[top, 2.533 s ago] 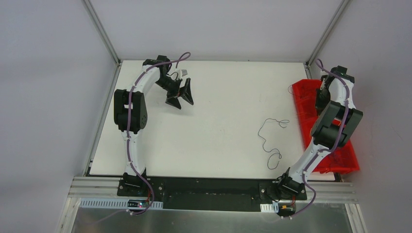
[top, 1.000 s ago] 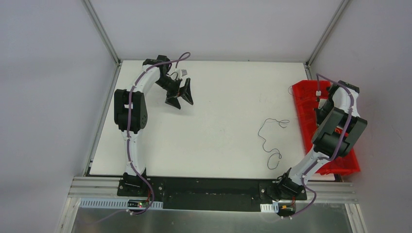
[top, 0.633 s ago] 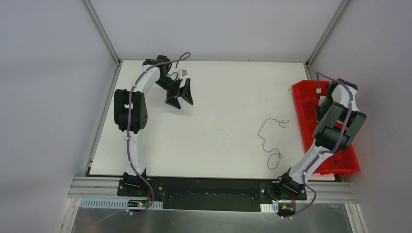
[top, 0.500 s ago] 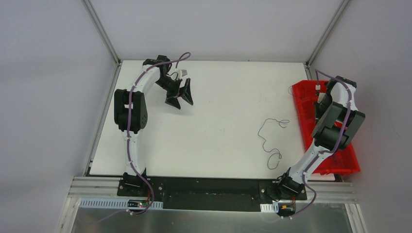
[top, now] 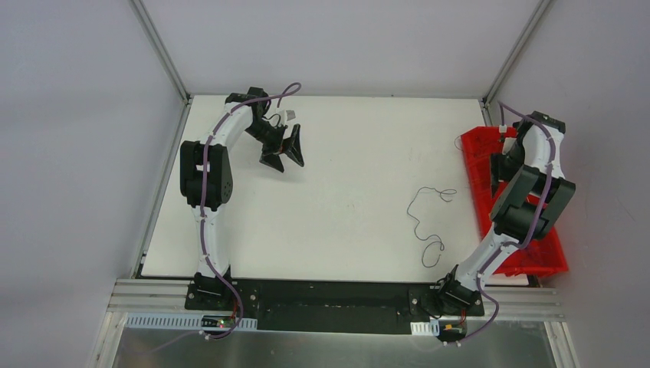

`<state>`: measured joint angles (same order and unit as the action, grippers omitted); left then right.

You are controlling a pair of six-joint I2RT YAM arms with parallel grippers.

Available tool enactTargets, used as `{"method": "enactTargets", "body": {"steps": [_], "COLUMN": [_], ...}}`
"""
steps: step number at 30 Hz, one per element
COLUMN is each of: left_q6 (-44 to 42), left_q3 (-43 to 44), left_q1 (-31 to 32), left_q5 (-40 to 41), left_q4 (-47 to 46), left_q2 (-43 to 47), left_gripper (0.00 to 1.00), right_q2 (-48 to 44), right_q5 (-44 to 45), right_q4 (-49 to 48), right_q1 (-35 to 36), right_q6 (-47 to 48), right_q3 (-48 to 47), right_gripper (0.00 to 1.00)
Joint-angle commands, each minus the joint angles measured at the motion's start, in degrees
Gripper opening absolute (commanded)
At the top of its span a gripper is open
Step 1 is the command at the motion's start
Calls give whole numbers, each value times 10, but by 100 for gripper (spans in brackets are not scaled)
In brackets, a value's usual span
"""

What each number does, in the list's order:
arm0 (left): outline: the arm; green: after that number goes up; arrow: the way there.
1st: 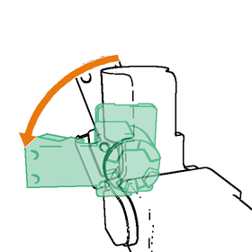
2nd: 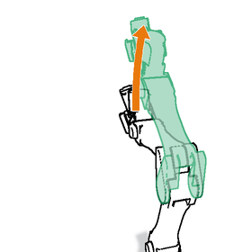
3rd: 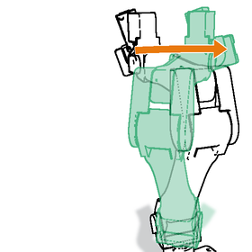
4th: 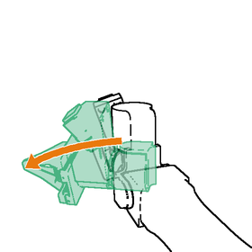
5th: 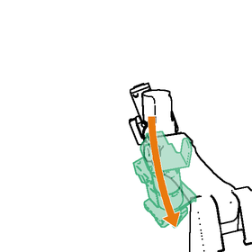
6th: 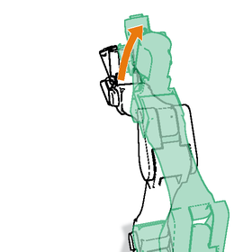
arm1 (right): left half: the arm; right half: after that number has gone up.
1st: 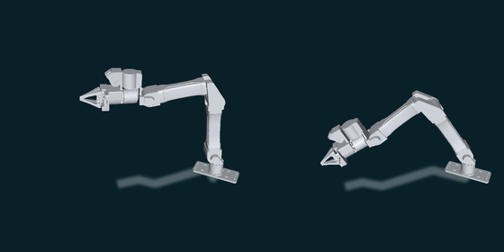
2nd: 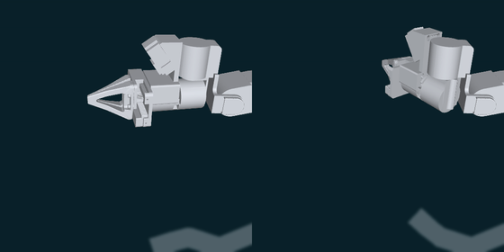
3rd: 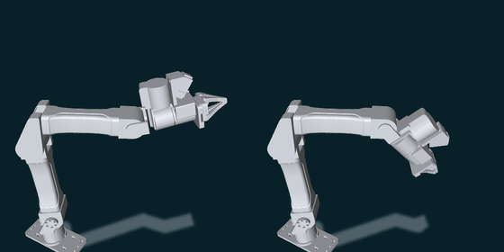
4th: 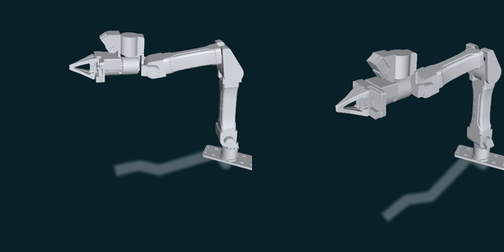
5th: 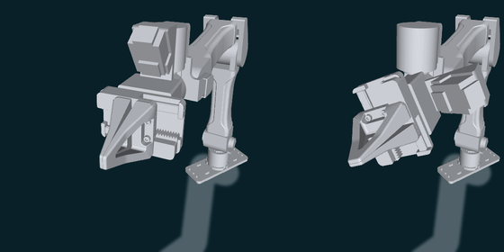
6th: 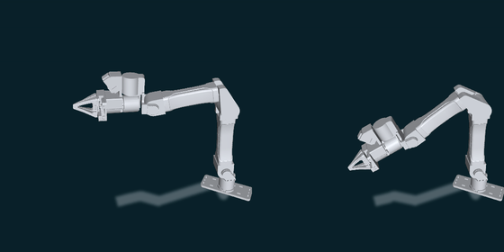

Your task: Untangle the cables

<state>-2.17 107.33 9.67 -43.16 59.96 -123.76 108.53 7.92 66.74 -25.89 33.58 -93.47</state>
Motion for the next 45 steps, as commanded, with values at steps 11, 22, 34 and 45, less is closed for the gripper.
{"method": "enactTargets", "body": {"steps": [11, 22, 34, 45], "left_q6": [-45, -46, -24, -44], "left_q3": [10, -24, -35, -104], "left_q1": [1, 70, 76, 41], "left_q5": [-32, -78, -60, -33], "left_q4": [18, -57, -79, -83], "left_q2": [17, 26, 25, 85], "left_gripper": [99, 99, 99, 99], "right_q2": [-96, -151, -17, 36], "right_q5": [-285, -223, -169, -174], "right_q4": [109, -54, -173, -177], "right_q1": [109, 232, 258, 297], "right_q6": [0, 60, 190, 346], "right_q3": [-31, 177, 74, 105], "right_gripper": [90, 87, 92, 78]}}
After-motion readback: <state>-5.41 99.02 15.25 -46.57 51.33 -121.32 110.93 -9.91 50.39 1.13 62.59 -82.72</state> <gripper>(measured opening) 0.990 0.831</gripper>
